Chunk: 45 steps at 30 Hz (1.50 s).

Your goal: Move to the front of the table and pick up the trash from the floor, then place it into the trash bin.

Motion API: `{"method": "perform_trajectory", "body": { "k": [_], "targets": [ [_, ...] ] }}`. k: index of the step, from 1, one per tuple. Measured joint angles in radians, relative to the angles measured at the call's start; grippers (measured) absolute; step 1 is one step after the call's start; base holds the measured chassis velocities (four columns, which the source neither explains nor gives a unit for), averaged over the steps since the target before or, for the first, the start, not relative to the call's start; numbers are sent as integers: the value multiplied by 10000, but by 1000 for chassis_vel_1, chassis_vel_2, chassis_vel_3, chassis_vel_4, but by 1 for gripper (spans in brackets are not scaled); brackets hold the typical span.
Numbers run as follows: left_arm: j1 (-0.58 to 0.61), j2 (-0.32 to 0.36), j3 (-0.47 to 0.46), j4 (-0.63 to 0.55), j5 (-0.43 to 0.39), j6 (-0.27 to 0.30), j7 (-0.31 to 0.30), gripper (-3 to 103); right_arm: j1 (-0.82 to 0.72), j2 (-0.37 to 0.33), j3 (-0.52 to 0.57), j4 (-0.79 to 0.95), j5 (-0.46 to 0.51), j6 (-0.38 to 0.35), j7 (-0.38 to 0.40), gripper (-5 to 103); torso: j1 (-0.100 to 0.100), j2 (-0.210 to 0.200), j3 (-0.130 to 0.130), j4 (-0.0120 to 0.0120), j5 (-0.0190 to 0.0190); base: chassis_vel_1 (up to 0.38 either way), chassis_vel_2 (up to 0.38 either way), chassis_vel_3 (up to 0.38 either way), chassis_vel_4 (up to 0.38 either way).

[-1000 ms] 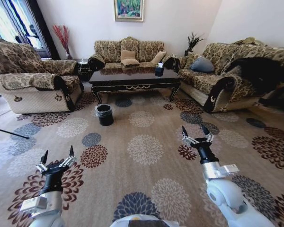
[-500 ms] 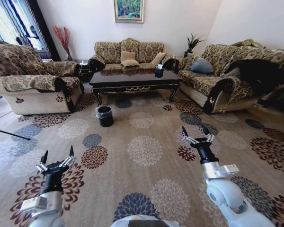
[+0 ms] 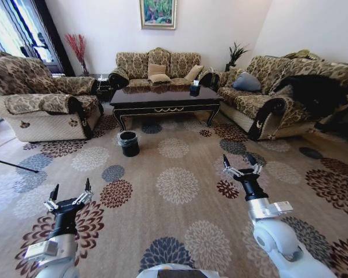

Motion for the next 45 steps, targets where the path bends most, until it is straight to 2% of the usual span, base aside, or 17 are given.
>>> {"method": "perform_trajectory", "body": {
  "k": [45],
  "targets": [
    [0, 0, 0, 0, 0, 0, 1, 100, 0, 0, 0, 0, 0, 0, 0, 100, 781, 1907, 1126, 0, 0, 0, 0, 0, 0]
  ]
}}
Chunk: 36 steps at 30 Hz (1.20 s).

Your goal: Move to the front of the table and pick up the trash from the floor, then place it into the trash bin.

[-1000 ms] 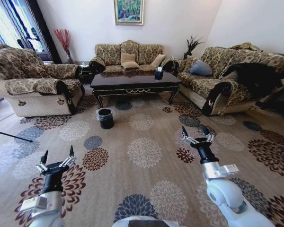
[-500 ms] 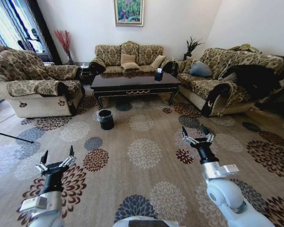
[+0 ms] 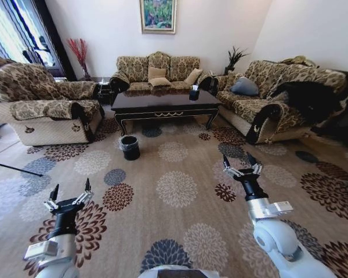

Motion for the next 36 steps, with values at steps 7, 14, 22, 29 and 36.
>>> {"method": "perform_trajectory", "body": {
  "k": [7, 14, 22, 29, 36],
  "targets": [
    [0, 0, 0, 0, 0, 0, -1, 100, 0, 0, 0, 0, 0, 0, 0, 100, 131, 304, 175, 0, 0, 0, 0, 0, 0],
    [0, 0, 0, 0, 0, 0, 0, 100, 0, 0, 0, 0, 0, 0, 0, 100, 273, 636, 366, 0, 0, 0, 0, 0, 0],
    [0, 0, 0, 0, 0, 0, -1, 100, 0, 0, 0, 0, 0, 0, 0, 100, 412, 962, 554, 0, 0, 0, 0, 0, 0],
    [0, 0, 0, 0, 0, 0, -1, 100, 0, 0, 0, 0, 0, 0, 0, 100, 559, 1291, 733, 0, 0, 0, 0, 0, 0],
    [0, 0, 0, 0, 0, 0, 0, 100, 0, 0, 0, 0, 0, 0, 0, 100, 688, 1597, 908, 0, 0, 0, 0, 0, 0]
  ]
}}
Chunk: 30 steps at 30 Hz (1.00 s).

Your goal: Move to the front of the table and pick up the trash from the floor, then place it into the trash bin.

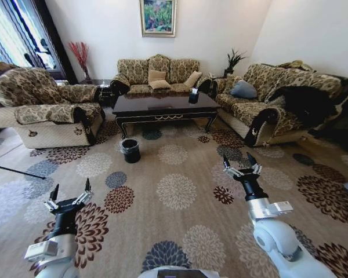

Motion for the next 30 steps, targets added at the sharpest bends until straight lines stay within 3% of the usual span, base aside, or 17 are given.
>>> {"method": "perform_trajectory", "body": {
  "k": [30],
  "targets": [
    [0, 0, 0, 0, 0, 0, 0, 100, 1, 0, 0, 0, 0, 0, 0, 100, 578, 1294, 713, 0, 0, 0, 0, 0, 0]
  ]
}}
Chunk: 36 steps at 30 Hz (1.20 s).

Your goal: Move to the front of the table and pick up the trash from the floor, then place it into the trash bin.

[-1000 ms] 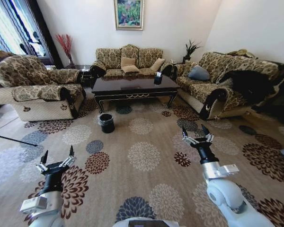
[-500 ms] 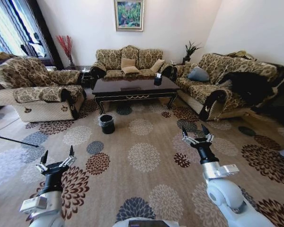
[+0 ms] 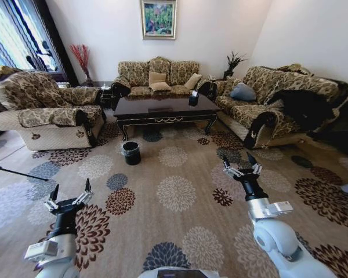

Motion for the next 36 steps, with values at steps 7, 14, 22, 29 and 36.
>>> {"method": "perform_trajectory", "body": {
  "k": [7, 14, 22, 29, 36],
  "targets": [
    [0, 0, 0, 0, 0, 0, 0, 100, -1, 0, 0, 0, 0, 0, 0, 100, 148, 333, 188, 0, 0, 0, 0, 0, 0],
    [0, 0, 0, 0, 0, 0, 0, 100, 0, 0, 0, 0, 0, 0, 0, 100, 316, 713, 399, 0, 0, 0, 0, 0, 0],
    [0, 0, 0, 0, 0, 0, 0, 100, -1, 0, 0, 0, 0, 0, 0, 100, 489, 1106, 617, 0, 0, 0, 0, 0, 0],
    [0, 0, 0, 0, 0, 0, 0, 100, 0, 0, 0, 0, 0, 0, 0, 100, 659, 1472, 811, 0, 0, 0, 0, 0, 0],
    [0, 0, 0, 0, 0, 0, 0, 100, 0, 0, 0, 0, 0, 0, 0, 100, 735, 1612, 875, 0, 0, 0, 0, 0, 0]
  ]
}}
